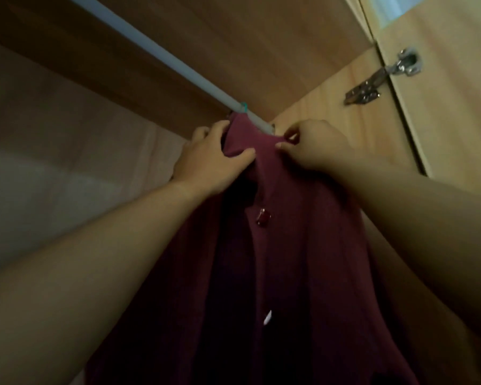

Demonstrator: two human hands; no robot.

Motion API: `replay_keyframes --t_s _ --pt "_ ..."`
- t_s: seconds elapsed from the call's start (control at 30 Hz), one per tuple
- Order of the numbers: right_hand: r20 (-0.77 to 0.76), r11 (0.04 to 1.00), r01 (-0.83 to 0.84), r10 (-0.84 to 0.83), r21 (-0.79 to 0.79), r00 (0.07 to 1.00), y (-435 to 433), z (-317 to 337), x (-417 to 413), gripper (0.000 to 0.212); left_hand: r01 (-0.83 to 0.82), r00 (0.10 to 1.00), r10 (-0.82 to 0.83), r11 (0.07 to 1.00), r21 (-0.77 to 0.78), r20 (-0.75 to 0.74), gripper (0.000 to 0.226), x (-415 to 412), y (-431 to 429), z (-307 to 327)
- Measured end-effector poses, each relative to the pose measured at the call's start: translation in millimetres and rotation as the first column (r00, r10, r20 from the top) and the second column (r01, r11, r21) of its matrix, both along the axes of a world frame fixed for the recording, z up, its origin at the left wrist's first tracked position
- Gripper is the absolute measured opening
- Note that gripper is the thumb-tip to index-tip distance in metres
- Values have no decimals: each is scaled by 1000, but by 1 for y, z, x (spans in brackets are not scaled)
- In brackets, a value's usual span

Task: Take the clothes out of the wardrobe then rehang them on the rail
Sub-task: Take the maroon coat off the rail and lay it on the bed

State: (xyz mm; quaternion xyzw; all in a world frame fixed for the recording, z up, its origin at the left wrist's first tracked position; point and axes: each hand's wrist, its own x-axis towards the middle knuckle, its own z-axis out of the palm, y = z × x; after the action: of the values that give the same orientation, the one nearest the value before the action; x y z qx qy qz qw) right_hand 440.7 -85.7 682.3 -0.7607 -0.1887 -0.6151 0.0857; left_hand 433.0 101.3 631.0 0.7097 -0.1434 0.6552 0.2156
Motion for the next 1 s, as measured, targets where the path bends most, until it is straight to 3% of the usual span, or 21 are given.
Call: replay_keyframes --t_s 0.23,0.5,0.67,0.83,1.0 --pt "-23 1000 5 -5 -14 1000 7 20 27 32 -18 986 16 1000 -11 -167 76 54 10 9" --pt "14 979 -175 174 106 985 10 26 57 25 42 999 -40 995 92 -27 67 82 7 -13" --pt "87 959 -226 214 168 973 11 40 55 19 -84 996 86 991 109 -23 58 80 1 6" --pt "141 952 -192 161 239 977 4 56 41 19 -15 999 19 995 102 -38 56 63 -7 29" --pt "159 942 -222 185 253 970 1 12 45 20 10 994 10 983 185 -108 55 53 -5 4"
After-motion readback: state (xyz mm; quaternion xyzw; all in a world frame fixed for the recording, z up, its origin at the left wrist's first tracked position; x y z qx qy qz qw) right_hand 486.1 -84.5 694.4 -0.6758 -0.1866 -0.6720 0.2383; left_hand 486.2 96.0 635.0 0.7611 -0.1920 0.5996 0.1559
